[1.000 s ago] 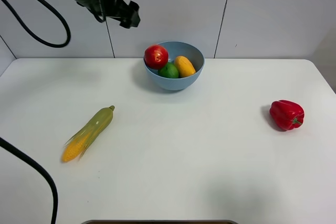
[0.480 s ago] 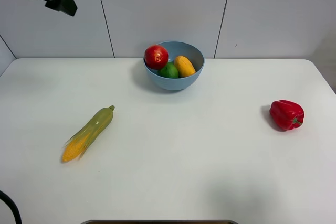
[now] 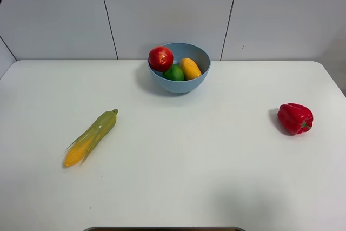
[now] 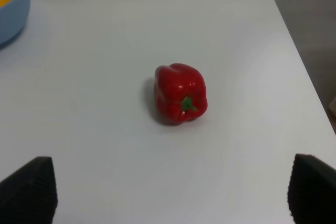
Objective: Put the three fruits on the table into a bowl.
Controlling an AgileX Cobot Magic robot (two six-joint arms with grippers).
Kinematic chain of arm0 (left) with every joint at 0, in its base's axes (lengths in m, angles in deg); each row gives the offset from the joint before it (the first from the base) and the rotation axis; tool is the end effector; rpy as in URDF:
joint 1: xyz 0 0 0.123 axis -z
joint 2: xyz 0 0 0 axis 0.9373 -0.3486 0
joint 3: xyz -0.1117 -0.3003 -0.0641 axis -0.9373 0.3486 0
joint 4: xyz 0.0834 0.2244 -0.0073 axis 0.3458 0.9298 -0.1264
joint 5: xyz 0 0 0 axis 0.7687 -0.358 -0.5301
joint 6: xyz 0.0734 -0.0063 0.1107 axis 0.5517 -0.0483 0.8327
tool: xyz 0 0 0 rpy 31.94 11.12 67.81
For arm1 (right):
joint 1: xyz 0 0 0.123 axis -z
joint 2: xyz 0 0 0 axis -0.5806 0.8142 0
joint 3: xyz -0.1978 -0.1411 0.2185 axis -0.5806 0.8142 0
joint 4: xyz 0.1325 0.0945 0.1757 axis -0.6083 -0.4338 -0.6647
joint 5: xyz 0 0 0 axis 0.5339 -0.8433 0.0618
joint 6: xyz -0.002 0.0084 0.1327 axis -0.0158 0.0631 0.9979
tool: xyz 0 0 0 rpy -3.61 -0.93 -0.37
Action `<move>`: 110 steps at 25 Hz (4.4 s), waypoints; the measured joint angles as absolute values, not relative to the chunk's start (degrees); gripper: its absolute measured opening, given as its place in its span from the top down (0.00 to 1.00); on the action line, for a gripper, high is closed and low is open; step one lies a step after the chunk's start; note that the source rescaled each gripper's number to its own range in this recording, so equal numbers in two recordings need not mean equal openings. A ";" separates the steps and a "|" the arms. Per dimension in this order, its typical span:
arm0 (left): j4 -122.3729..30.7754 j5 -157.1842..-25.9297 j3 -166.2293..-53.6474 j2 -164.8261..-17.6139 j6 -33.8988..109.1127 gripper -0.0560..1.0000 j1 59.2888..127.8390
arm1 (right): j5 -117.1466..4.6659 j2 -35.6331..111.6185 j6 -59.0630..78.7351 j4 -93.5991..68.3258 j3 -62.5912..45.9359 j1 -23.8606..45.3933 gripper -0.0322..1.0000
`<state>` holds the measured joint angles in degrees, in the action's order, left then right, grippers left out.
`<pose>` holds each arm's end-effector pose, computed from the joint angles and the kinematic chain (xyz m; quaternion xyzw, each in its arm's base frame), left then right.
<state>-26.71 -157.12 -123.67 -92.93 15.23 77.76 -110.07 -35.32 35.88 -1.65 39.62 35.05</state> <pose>0.2531 -0.0240 0.4672 0.1583 0.9123 0.0603 0.3727 -0.0293 -0.0067 0.2663 0.0226 0.8458 -0.0101 0.5330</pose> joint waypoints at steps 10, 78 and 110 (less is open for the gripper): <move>-26.26 -157.28 -117.07 -76.28 15.23 0.14 74.95 | -110.07 -35.32 35.88 -1.65 39.62 35.05 0.02; -37.85 -150.03 -55.74 -17.90 15.61 0.14 73.88 | -110.07 -35.32 35.88 -1.65 39.62 35.05 0.02; -37.85 -150.03 -55.74 -17.90 15.61 0.14 72.69 | -110.07 -35.32 35.88 -1.65 39.62 35.05 0.02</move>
